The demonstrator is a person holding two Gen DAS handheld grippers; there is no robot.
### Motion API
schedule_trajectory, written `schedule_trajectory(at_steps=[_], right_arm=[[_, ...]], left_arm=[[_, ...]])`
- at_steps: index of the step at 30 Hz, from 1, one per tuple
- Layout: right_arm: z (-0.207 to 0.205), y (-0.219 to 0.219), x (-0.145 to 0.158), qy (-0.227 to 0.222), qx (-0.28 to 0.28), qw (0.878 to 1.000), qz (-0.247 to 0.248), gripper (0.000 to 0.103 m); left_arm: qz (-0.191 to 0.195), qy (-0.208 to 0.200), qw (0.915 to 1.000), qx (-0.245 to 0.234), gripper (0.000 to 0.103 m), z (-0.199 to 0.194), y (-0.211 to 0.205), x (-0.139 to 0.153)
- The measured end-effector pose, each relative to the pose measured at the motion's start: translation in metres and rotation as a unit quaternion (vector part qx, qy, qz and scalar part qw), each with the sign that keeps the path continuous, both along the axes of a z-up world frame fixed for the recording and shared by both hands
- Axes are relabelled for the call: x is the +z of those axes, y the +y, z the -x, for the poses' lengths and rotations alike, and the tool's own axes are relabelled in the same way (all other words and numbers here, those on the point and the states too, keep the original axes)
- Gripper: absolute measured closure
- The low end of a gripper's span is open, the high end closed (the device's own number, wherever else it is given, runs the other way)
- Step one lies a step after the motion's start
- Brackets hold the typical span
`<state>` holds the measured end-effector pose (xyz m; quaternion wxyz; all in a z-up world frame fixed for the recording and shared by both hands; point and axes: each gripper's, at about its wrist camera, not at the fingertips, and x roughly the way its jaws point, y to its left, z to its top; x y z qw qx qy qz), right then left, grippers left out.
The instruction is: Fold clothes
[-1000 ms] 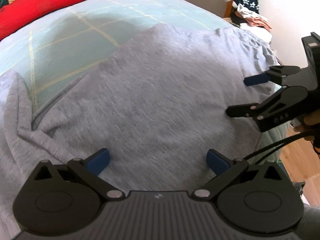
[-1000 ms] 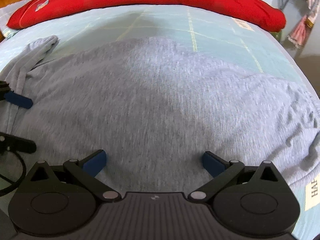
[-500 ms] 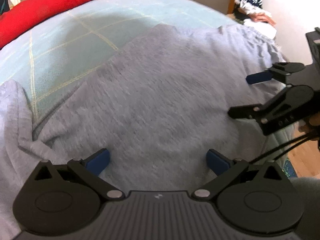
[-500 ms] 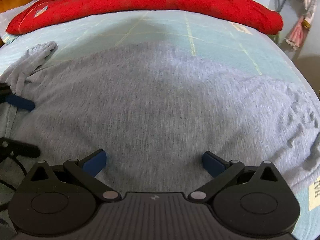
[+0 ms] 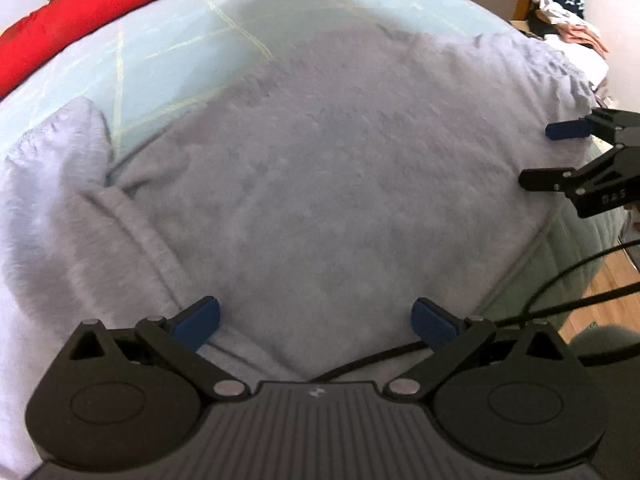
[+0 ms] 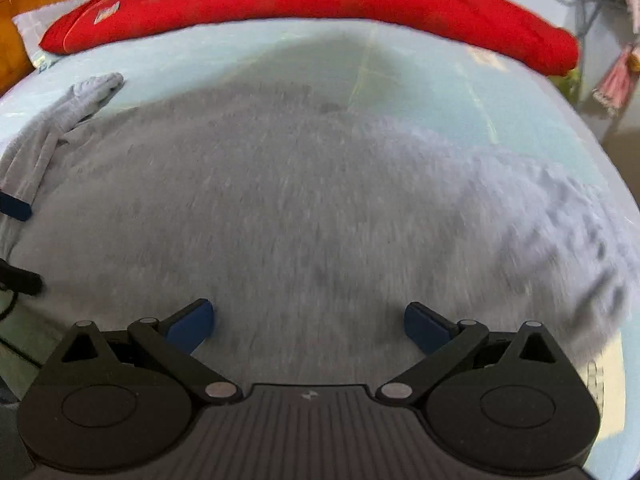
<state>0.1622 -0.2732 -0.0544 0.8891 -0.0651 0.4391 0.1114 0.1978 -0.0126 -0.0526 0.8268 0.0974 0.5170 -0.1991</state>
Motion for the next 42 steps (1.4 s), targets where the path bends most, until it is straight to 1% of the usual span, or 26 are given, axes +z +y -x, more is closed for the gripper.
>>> schedule_trajectory(at_steps=[2,5,6,9,10,11,13,14,17,20,23,24,26,29,30,33,35,37,39,42], right_arm=[[-0.002,0.007,0.006,0.001,-0.011,1.0,0.004,0.0],[-0.003,0.02,0.018,-0.022,-0.023,0.999,-0.009,0.0],[-0.005,0.027,0.017,-0.017,-0.019,1.0,-0.005,0.0],[0.006,0.041,0.001,0.033,0.005,0.999,0.009,0.0],[0.014,0.041,0.001,0.032,0.011,0.999,0.012,0.0],[0.022,0.041,0.002,0.027,0.017,0.999,0.017,0.0],[0.023,0.037,0.011,0.022,0.023,0.999,0.009,0.0],[0.02,0.035,0.017,0.01,0.02,1.0,0.004,0.0],[0.005,0.035,0.027,-0.032,0.006,0.999,-0.007,0.0],[-0.008,0.042,0.03,-0.065,0.001,0.998,-0.016,0.0],[-0.013,0.052,0.027,-0.087,0.004,0.996,-0.021,0.0],[-0.009,0.053,0.025,-0.099,0.003,0.995,-0.025,0.0],[0.004,0.052,0.021,-0.126,-0.002,0.991,-0.035,0.0],[0.042,0.046,0.015,-0.156,-0.015,0.986,-0.052,0.0],[0.054,0.044,0.015,-0.165,-0.017,0.985,-0.053,0.0],[0.085,0.044,0.018,-0.164,-0.038,0.985,-0.05,0.0],[0.097,0.04,0.026,-0.163,-0.038,0.984,-0.061,0.0],[0.101,0.035,0.031,-0.183,-0.028,0.98,-0.071,0.0],[0.091,0.028,0.031,-0.196,-0.042,0.977,-0.075,0.0],[0.064,0.014,0.022,-0.195,-0.066,0.975,-0.088,0.0]], left_arm=[[0.022,-0.015,0.9996,-0.003,0.003,-0.009,0.011,0.01],[0.068,-0.032,0.9972,0.0,0.003,-0.024,0.017,0.014],[0.073,-0.032,0.9968,-0.006,0.003,-0.025,0.016,0.013],[0.061,-0.018,0.9979,-0.014,0.004,-0.019,0.015,0.0],[0.068,-0.015,0.9976,-0.009,0.004,-0.017,0.018,-0.001],[0.087,-0.015,0.9961,-0.004,0.004,-0.015,0.023,0.001],[0.133,-0.016,0.9908,0.014,0.004,-0.017,0.037,0.009],[0.151,-0.024,0.988,0.026,0.004,-0.02,0.044,0.014],[0.174,-0.054,0.9821,0.046,0.004,-0.029,0.056,0.027],[0.177,-0.091,0.9796,0.027,0.003,-0.03,0.053,0.035],[0.162,-0.12,0.9792,0.022,0.003,-0.021,0.051,0.034],[0.161,-0.13,0.9782,0.022,0.003,-0.014,0.052,0.034],[0.172,-0.147,0.9736,0.029,0.003,0.007,0.058,0.036],[0.175,-0.173,0.9685,0.037,0.003,0.046,0.068,0.043],[0.171,-0.175,0.9685,0.043,0.003,0.057,0.072,0.046],[0.172,-0.171,0.968,0.064,0.003,0.081,0.081,0.051],[0.18,-0.166,0.9668,0.073,0.003,0.09,0.087,0.053],[0.182,-0.164,0.9661,0.082,0.002,0.091,0.088,0.054],[0.182,-0.162,0.9654,0.093,0.002,0.088,0.086,0.052],[0.181,-0.159,0.9663,0.092,0.002,0.075,0.072,0.052]])
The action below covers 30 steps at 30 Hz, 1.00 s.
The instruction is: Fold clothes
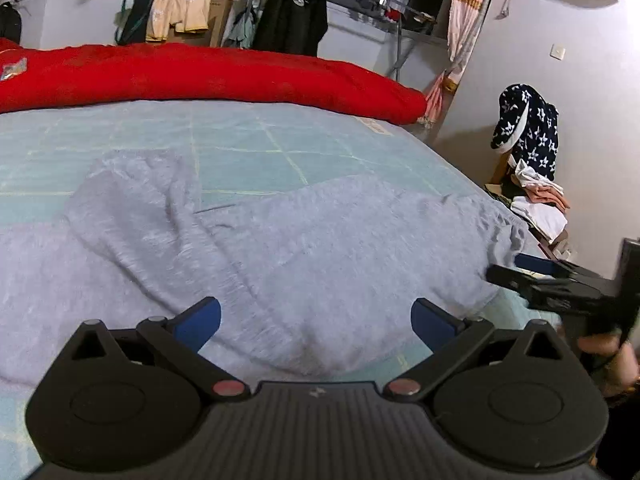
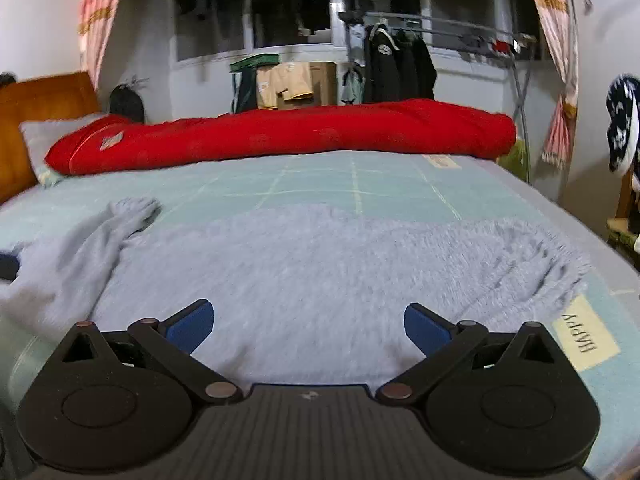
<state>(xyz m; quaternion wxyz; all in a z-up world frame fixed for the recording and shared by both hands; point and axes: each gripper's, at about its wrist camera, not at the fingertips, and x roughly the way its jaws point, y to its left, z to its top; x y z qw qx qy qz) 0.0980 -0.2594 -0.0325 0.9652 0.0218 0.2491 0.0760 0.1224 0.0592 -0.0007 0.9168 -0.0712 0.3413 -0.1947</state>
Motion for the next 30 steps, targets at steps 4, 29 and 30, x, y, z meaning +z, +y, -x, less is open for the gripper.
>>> schedule_trajectory(at_steps=[4,29,30], right_arm=[[-0.029,-0.018,-0.028,0.038,-0.027,0.999,0.006,0.0],[-0.084,-0.098,-0.06,0.061,-0.129,0.99,-0.009,0.0],[-0.084,-0.101,-0.062,0.061,-0.128,0.99,-0.01,0.0]], left_arm=[[-0.011,-0.01,0.9996,-0.022,0.002,-0.02,-0.03,-0.001],[-0.044,0.066,0.9967,0.019,0.002,-0.052,-0.037,-0.039],[-0.044,0.064,0.9968,0.02,0.002,-0.054,-0.035,-0.035]])
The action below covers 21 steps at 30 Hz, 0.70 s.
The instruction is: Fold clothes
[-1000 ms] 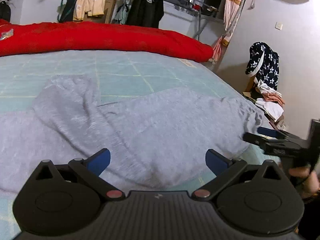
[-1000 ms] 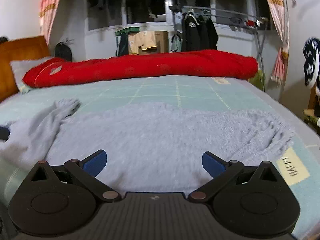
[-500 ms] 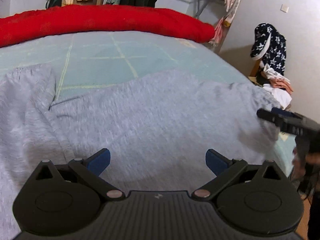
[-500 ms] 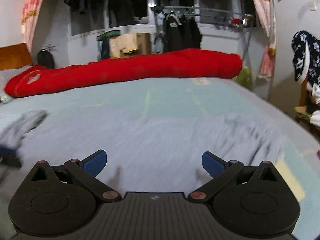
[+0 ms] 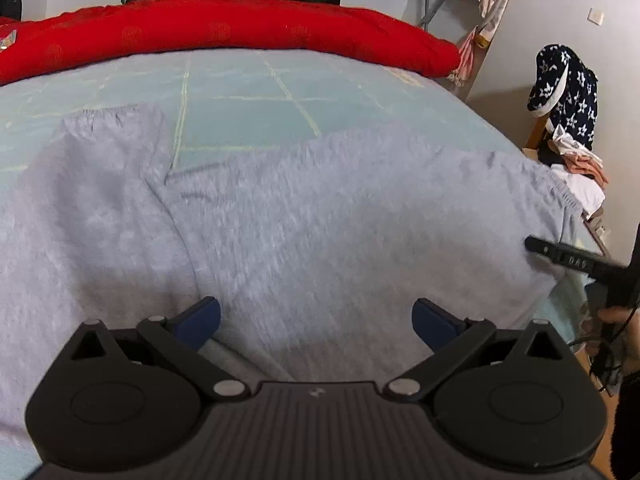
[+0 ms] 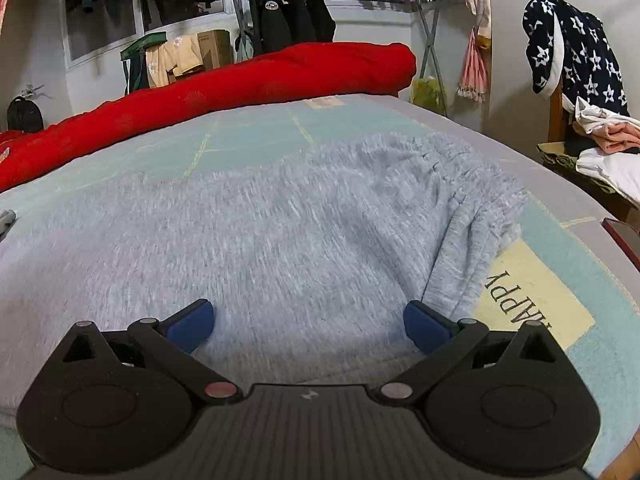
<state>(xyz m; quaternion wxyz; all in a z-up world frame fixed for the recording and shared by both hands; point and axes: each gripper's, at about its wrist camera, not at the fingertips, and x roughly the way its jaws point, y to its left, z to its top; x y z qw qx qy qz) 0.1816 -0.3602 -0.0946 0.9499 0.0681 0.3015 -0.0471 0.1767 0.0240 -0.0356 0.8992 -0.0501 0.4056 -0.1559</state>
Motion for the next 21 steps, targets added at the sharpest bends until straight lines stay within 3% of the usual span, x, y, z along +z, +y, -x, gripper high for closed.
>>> schedule_trajectory(at_steps=[6,11,12,15,19,21], right_arm=[[0.011,-0.003,0.0,-0.009,0.006,1.0,0.001,0.0],[0.015,-0.003,-0.003,-0.022,0.008,1.0,0.001,0.0],[0.016,-0.003,-0.004,-0.024,0.008,1.0,0.001,0.0],[0.016,-0.003,-0.005,-0.03,0.009,1.0,0.003,0.0],[0.016,-0.003,-0.006,-0.039,0.011,0.999,0.003,0.0],[0.016,-0.003,-0.006,-0.041,0.012,0.999,0.003,0.0]], left_arm=[[-0.059,-0.011,0.998,0.022,0.002,-0.039,0.012,0.027],[-0.121,0.004,0.9919,0.04,0.005,-0.101,0.024,0.039],[-0.128,0.013,0.9906,0.047,0.01,-0.114,0.027,0.038],[-0.152,0.055,0.9844,0.07,0.042,-0.154,0.035,0.028],[-0.158,0.1,0.9794,0.076,0.045,-0.181,0.035,0.009],[-0.191,0.105,0.9728,0.079,0.045,-0.189,0.03,0.0]])
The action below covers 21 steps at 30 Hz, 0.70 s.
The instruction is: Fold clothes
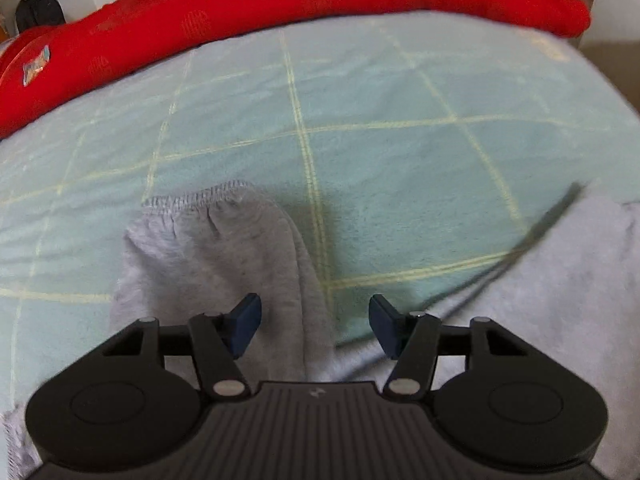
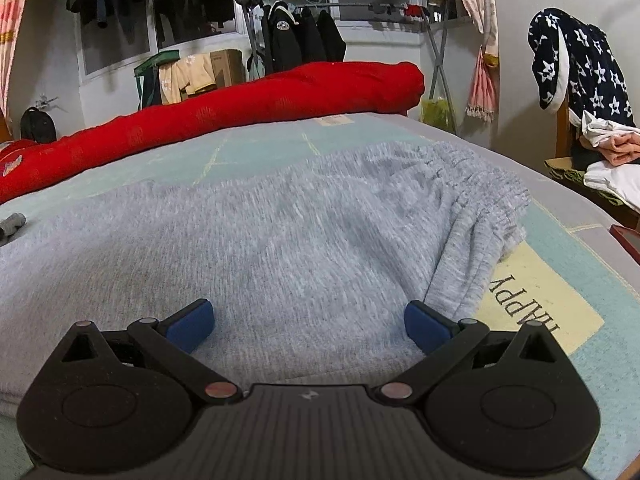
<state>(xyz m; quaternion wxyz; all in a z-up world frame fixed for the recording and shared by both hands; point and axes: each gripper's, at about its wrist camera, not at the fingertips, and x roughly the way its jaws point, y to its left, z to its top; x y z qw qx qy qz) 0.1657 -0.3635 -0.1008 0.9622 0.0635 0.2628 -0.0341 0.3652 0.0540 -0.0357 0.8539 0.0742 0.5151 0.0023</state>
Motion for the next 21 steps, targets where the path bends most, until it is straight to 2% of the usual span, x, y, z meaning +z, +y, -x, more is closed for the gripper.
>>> schedule_trajectory(at_steps=[1,3,5,7,10,16,18,21], right_arm=[[0.0,0.0,0.0,-0.001,0.0,1.0,0.0,0.0],[0.001,0.0,0.0,-0.003,0.0,1.0,0.0,0.0],[0.001,0.0,-0.001,-0.004,0.0,1.0,0.0,0.0],[0.001,0.0,-0.001,-0.005,0.0,1.0,0.0,0.0],[0.0,0.001,0.001,-0.002,0.0,1.0,0.004,0.0],[0.006,0.005,0.034,0.0,0.032,0.999,-0.022,0.0],[0.015,0.01,0.053,-0.019,0.054,0.997,-0.047,0.0],[0.021,0.029,0.069,-0.018,0.098,0.992,-0.071,0.0]], left_arm=[[-0.017,0.004,0.9998,0.004,0.045,-0.003,-0.002,-0.004],[-0.024,0.012,0.9996,0.008,0.043,-0.009,0.0,-0.009],[-0.022,0.012,0.9997,0.006,0.051,-0.01,0.001,-0.011],[-0.026,0.01,0.9996,0.0,0.08,-0.007,0.0,-0.01],[-0.038,0.005,0.9993,-0.003,0.094,-0.003,0.0,-0.005],[-0.034,-0.022,0.9992,-0.003,0.096,0.02,0.017,0.018],[-0.031,-0.03,0.999,-0.004,0.096,0.031,0.024,0.026],[-0.019,-0.04,0.999,-0.003,0.096,0.05,0.037,0.036]])
